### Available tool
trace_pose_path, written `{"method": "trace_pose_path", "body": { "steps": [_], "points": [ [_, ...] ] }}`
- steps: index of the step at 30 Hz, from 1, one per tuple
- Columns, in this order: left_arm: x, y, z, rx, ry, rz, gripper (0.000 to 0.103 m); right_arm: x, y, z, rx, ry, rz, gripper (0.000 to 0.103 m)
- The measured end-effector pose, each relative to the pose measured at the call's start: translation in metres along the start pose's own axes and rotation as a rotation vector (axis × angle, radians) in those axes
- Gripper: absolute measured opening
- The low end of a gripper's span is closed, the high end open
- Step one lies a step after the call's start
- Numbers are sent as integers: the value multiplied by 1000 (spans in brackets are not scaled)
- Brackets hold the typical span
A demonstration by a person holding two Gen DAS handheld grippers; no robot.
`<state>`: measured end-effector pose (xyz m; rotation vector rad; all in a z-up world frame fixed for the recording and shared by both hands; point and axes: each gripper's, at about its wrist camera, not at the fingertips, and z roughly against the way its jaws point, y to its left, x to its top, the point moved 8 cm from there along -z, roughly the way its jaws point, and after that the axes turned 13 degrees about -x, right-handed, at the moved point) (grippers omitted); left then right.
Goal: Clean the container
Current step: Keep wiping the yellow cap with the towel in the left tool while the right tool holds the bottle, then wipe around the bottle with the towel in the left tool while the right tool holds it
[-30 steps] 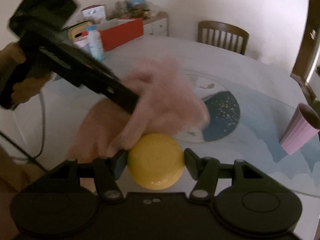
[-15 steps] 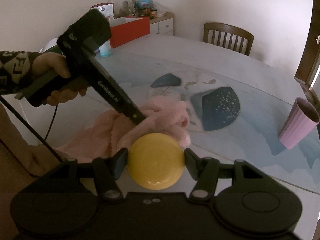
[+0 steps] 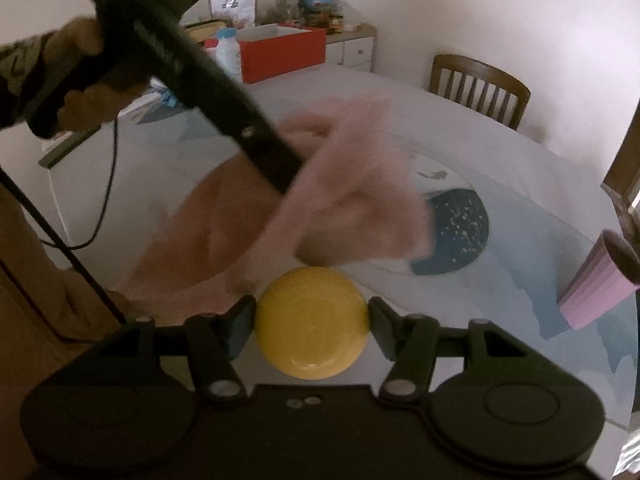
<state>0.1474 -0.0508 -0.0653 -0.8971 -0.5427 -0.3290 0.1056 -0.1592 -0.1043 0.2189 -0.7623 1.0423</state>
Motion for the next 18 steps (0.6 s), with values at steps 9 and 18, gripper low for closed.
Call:
{"method": "trace_pose_path", "body": {
  "steps": [9, 18],
  "points": [
    [2, 12, -38, 42, 70, -19, 21, 3, 3, -3, -7, 4, 20, 60],
    [-16, 80, -39, 148, 94, 116, 20, 10, 2, -7, -2, 4, 40, 60]
  ]
}}
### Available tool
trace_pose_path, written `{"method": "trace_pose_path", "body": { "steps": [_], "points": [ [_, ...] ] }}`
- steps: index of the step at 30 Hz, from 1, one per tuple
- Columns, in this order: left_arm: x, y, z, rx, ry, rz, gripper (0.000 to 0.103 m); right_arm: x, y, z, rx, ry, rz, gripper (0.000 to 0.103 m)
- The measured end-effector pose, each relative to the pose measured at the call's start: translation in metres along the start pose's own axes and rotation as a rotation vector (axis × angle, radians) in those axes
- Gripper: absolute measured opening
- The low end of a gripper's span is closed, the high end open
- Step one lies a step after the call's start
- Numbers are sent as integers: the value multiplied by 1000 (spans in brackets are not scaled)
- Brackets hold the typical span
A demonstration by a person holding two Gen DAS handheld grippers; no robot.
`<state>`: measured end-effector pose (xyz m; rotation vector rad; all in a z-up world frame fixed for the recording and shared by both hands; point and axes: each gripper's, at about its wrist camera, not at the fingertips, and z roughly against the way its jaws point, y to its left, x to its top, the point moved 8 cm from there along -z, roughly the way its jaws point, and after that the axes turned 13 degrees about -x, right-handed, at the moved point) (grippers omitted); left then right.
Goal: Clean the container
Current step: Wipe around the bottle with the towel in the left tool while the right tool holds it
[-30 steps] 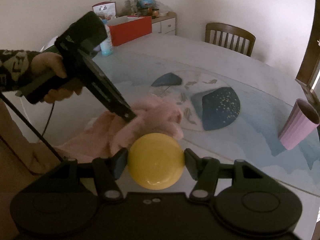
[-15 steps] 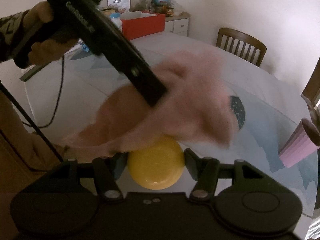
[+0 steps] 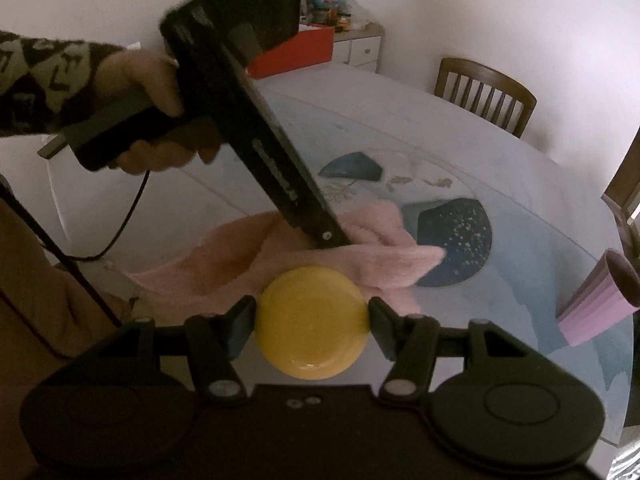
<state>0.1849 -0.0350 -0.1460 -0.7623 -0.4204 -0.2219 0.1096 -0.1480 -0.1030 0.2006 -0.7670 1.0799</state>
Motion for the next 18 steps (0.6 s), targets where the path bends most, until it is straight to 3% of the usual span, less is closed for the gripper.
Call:
{"method": "trace_pose_path", "body": {
  "steps": [8, 18],
  "points": [
    [-31, 21, 5, 6, 9, 80, 20, 8, 1, -1, 28, -1, 79, 60],
    [-69, 0, 8, -24, 13, 98, 21, 14, -8, -9, 5, 30, 159, 60]
  ]
}}
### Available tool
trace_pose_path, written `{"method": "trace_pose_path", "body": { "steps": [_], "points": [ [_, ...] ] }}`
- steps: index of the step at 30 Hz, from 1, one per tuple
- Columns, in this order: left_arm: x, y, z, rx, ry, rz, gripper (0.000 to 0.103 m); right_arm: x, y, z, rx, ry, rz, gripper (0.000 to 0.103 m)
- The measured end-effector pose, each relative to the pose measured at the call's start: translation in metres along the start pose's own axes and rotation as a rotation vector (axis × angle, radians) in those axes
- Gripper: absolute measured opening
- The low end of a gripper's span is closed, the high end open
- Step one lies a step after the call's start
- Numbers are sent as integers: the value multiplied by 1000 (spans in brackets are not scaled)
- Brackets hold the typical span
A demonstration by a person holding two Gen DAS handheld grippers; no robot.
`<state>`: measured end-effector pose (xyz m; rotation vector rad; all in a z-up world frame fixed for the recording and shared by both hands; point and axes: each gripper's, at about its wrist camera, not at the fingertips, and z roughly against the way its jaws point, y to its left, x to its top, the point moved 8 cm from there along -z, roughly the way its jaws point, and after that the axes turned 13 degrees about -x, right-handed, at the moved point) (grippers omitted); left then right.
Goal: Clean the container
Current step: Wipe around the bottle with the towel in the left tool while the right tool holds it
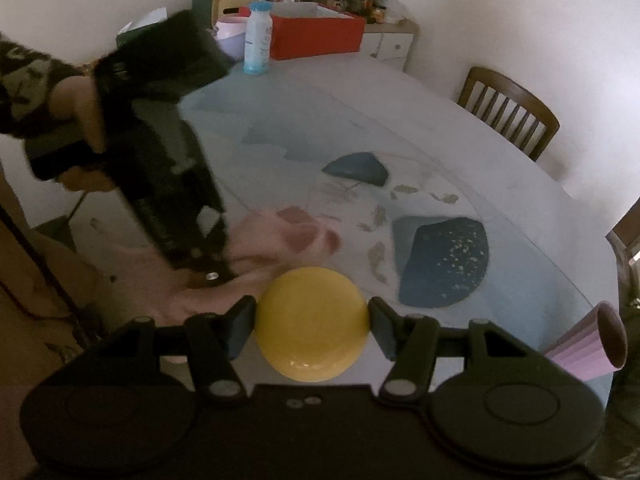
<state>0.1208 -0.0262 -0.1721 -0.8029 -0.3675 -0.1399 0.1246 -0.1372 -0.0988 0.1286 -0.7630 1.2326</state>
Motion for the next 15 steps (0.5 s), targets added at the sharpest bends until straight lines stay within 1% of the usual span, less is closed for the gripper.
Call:
{"method": "trace_pose_path", "body": {
  "steps": [6, 10, 13, 15],
  "points": [
    [0, 1, 24, -15, -88, 54, 21, -1, -3, -3, -13, 50, -53, 61],
    [7, 0, 38, -15, -133, 54, 21, 1, -3, -5, -44, 88, -100, 62],
    [13, -2, 43, -13, -152, 47, 21, 3, -5, -4, -74, 114, -138, 62],
    [18, -5, 47, -17, -165, 35, 21, 2, -6, -4, -77, 128, -169, 63]
  ]
}}
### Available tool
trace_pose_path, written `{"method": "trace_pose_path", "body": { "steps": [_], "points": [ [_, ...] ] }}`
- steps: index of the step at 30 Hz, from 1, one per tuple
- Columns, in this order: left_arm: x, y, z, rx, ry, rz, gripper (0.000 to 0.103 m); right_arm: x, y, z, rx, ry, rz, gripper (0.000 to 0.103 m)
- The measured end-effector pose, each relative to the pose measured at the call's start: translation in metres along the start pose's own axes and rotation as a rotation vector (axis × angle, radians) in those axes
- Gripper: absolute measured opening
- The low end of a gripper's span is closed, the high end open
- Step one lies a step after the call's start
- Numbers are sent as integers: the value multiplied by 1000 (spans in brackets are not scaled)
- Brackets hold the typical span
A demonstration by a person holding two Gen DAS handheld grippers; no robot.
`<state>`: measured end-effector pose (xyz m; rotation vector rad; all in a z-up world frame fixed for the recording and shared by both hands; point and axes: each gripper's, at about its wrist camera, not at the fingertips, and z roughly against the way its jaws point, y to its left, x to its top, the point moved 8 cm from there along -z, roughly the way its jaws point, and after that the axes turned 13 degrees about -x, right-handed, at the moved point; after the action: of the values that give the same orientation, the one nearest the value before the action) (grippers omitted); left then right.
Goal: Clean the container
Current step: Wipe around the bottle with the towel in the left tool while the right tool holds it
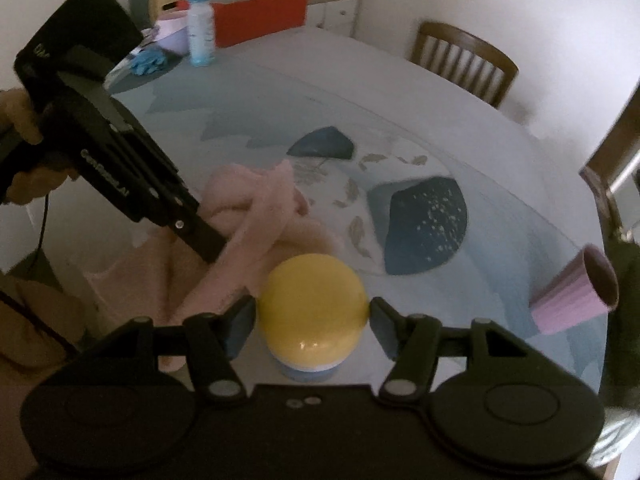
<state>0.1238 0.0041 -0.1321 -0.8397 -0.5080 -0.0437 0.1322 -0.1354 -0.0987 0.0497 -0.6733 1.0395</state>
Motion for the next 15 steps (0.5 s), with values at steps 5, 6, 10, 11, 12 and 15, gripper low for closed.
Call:
{"method": "trace_pose_path", "body": {
  "steps": [5, 6, 10, 11, 12, 15],
  "points": [
    [11, -12, 2, -22, -18, -38, 21, 0, -2, 5, -17, 11, -43, 63],
    [12, -15, 2, -26, -19, -46, 21, 0, -2, 5, -24, 11, -42, 63],
    [19, -21, -1, -25, -17, -73, 21, -1, -5, 8, -28, 22, -74, 63],
    [20, -21, -3, -20, -14, -79, 21, 0, -5, 9, -27, 25, -88, 63],
    [22, -20, -5, -11, -9, -84, 21, 2, -6, 11, -29, 27, -104, 63],
    [27, -20, -13, 14, 7, -111, 21, 5, -6, 12, -29, 42, -145, 63]
  ]
}}
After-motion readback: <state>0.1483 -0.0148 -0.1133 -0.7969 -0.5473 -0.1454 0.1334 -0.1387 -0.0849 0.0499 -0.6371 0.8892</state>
